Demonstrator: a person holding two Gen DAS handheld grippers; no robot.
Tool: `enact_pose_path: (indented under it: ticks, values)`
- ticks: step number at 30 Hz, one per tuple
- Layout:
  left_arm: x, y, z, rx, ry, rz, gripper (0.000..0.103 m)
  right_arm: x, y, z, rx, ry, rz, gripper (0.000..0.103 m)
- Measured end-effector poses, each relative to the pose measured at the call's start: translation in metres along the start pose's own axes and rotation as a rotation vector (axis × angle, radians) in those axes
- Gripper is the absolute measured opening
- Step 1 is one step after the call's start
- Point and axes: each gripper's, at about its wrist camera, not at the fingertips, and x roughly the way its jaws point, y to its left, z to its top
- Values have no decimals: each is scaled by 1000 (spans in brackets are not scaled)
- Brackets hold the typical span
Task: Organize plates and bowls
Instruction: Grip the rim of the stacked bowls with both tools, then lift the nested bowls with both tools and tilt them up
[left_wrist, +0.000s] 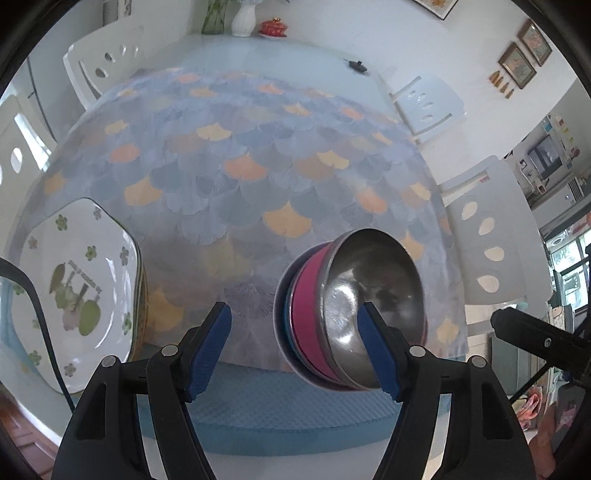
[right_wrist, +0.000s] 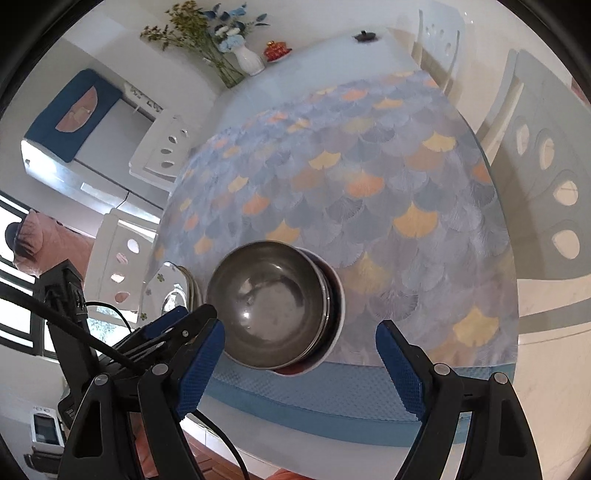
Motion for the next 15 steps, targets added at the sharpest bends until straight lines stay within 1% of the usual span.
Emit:
enact_pose_path:
  ticks: [3,8,15]
  values:
    - [10,1,1,-6,16,1,68,8,-2,1,-2,12,-15,82]
    - [26,8,2,-30,45,17,67,26,-5,1,-9,59,-23,82]
    - [41,16,-1,-50,70,21,66,41,-9,2,-7,85,-29,82]
